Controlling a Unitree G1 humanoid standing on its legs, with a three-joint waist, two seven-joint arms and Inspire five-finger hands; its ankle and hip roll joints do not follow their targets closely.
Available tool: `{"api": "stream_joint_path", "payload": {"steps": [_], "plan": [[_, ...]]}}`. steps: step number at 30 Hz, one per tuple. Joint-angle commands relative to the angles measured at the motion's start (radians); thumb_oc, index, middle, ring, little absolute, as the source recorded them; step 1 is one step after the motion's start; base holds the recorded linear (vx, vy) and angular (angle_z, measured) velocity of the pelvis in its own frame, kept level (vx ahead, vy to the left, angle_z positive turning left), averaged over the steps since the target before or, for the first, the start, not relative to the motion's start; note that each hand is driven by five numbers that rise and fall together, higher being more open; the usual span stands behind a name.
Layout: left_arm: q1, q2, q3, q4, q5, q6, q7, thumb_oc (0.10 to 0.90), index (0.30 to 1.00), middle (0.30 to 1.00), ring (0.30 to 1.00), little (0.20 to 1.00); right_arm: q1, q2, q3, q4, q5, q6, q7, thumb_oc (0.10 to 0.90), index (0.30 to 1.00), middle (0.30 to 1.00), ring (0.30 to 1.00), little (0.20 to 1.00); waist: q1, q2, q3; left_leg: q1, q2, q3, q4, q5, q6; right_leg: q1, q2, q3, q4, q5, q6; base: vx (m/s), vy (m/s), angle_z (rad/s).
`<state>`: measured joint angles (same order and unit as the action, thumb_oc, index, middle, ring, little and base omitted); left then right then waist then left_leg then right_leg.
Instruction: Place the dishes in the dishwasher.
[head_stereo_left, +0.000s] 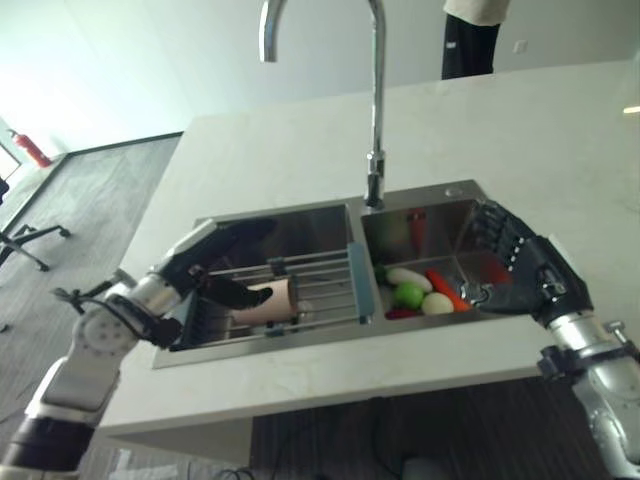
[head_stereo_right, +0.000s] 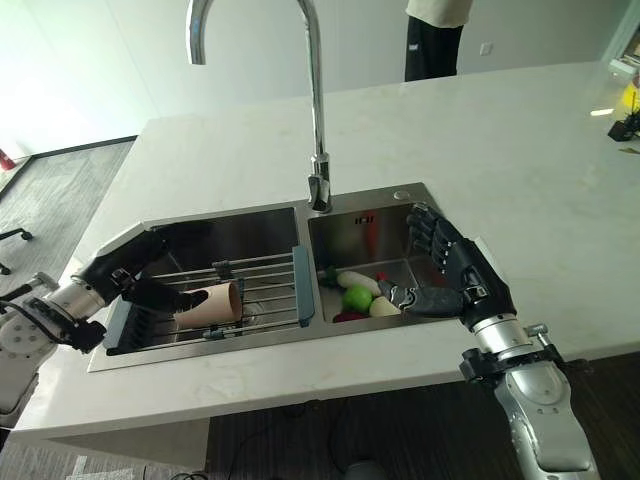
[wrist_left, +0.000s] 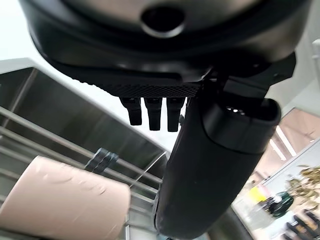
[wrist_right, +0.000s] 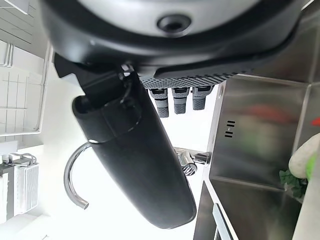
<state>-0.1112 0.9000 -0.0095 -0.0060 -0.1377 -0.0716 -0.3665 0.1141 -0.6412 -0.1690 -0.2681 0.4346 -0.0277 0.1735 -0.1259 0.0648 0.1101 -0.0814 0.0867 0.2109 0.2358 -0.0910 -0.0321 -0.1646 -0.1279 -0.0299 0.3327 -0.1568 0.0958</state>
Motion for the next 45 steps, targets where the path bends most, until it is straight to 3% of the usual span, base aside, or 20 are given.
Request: {"api": "stream_joint_path", "payload": {"steps": [1, 6, 12, 25, 45], "plan": [[-0.149, 0.059, 0.031, 0.021, 0.026, -0.038, 0.003, 0.800, 0.900, 0.900, 0.900, 0.900, -0.122, -0.053, -0.022, -0.060, 0.041, -0.089, 0.008, 0.800, 0.900, 0.900, 0.900, 0.900, -0.004, -0.007, -0.051, 0.025, 0.030, -0.035, 0.064, -0.134, -0.029, 0.058, -0.006, -0.006, -0.033, 0.011, 0.081, 0.00, 0.000, 0.00], [-0.159, 0.052, -0.008, 0.089, 0.056, -0.022, -0.018, 0.800, 0.900, 0.900, 0.900, 0.900, -0.123, -0.059, -0.021, -0.047, 0.035, -0.087, 0.022, 0.800, 0.900, 0.900, 0.900, 0.900, -0.014, -0.005, -0.050, 0.032, 0.032, -0.023, 0.064, -0.138, -0.027, 0.059, 0.001, 0.005, -0.033, 0.011, 0.079, 0.01, 0.008, -0.12], [-0.165, 0.046, -0.050, 0.176, 0.155, -0.050, 0.010, 0.800, 0.900, 0.900, 0.900, 0.900, -0.126, -0.077, -0.025, -0.040, 0.018, -0.085, 0.043, 0.800, 0.900, 0.900, 0.900, 0.900, -0.025, -0.007, -0.050, 0.042, 0.038, -0.010, 0.064, -0.140, -0.027, 0.061, 0.008, 0.012, -0.033, 0.011, 0.077, 0.02, 0.007, -0.07], [-0.165, 0.046, -0.055, 0.219, 0.285, -0.076, 0.077, 0.800, 0.900, 0.900, 0.900, 0.900, -0.119, -0.083, -0.026, -0.041, -0.022, -0.073, 0.070, 0.800, 0.900, 0.900, 0.900, 0.900, -0.028, -0.017, -0.056, 0.047, 0.044, 0.000, 0.064, -0.138, -0.027, 0.061, 0.016, 0.014, -0.033, 0.014, 0.074, 0.01, -0.002, -0.03], [-0.166, 0.025, -0.098, 0.284, 0.429, 0.001, 0.095, 0.800, 0.900, 0.900, 0.900, 0.900, -0.115, -0.092, -0.023, -0.037, -0.042, -0.056, 0.114, 0.800, 0.900, 0.900, 0.900, 0.900, -0.040, -0.025, -0.057, 0.053, 0.052, 0.010, 0.064, -0.137, -0.026, 0.059, 0.025, 0.025, -0.033, 0.016, 0.074, 0.00, 0.000, -0.01]]}}
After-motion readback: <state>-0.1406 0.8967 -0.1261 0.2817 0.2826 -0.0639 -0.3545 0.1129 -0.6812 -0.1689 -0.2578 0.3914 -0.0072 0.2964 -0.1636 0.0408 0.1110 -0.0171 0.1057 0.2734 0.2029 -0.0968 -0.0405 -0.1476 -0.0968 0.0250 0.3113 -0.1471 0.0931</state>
